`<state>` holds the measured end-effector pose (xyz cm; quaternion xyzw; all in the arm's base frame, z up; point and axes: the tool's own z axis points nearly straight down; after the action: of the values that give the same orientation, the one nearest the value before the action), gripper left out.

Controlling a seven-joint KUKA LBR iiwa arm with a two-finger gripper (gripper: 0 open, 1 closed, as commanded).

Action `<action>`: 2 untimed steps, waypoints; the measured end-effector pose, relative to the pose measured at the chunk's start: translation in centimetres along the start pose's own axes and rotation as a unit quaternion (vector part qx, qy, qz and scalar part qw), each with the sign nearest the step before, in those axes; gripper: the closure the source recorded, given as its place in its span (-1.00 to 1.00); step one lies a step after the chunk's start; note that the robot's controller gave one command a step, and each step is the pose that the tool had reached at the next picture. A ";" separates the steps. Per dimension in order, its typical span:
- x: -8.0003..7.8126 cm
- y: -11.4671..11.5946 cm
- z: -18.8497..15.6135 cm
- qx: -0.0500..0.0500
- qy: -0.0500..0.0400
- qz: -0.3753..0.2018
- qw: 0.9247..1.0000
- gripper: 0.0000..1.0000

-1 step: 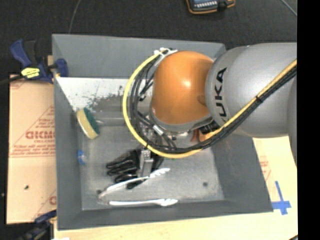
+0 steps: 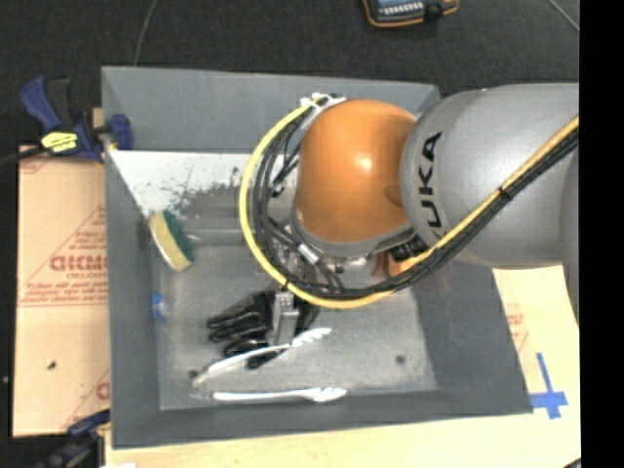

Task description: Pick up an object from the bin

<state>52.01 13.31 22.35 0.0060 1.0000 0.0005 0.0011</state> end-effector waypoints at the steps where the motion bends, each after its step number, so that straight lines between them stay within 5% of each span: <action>1: 2.9 -0.8 4.9 0.000 0.000 -0.094 0.996 -1.00; 2: 0.4 2.5 4.9 -0.001 -0.002 0.005 1.000 -1.00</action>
Offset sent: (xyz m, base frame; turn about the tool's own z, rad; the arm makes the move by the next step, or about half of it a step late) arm -0.0055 0.0241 -0.0491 0.0129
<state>51.66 15.82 17.50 0.0107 0.9999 0.0017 0.0033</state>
